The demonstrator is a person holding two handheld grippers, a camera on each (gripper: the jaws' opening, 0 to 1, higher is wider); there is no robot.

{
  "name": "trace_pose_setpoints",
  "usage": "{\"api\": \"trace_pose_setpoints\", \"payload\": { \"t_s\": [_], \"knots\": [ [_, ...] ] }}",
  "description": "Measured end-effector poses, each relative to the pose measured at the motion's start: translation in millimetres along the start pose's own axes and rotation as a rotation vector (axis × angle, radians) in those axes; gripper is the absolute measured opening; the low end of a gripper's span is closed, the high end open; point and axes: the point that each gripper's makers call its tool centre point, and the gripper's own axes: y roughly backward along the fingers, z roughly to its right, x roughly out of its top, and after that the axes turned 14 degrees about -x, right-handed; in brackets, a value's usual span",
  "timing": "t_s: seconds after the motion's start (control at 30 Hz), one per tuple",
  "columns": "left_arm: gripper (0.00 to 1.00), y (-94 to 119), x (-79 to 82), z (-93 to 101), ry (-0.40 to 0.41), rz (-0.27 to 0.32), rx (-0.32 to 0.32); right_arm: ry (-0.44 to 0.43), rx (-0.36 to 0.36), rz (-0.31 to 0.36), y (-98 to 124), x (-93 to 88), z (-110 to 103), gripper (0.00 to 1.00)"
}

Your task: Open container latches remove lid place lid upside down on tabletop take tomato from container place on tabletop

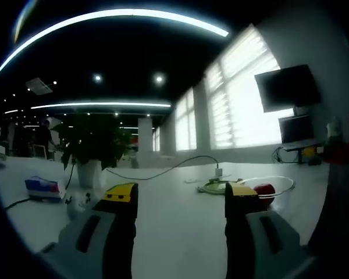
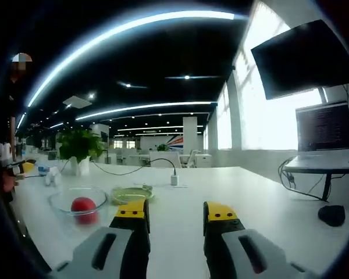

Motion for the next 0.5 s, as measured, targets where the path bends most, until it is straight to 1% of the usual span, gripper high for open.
{"api": "trace_pose_setpoints", "payload": {
  "t_s": [0.07,0.13,0.27,0.5],
  "knots": [
    [0.53,3.0,-2.7,-1.1,0.007,-0.002,0.009,0.007,-0.011,-0.001,1.9,-4.7,4.3,0.33],
    [0.53,5.6,-5.5,-1.6,0.012,-0.006,0.017,-0.007,-0.018,-0.007,4.0,-8.6,7.4,0.33],
    [0.53,8.0,-8.4,-1.7,0.019,-0.012,0.024,-0.007,-0.030,-0.022,5.5,-14.4,10.6,0.33],
    [0.53,7.4,-5.6,-2.0,0.014,-0.010,0.025,-0.012,-0.041,-0.024,6.5,-13.3,13.4,0.33]
  ]
}}
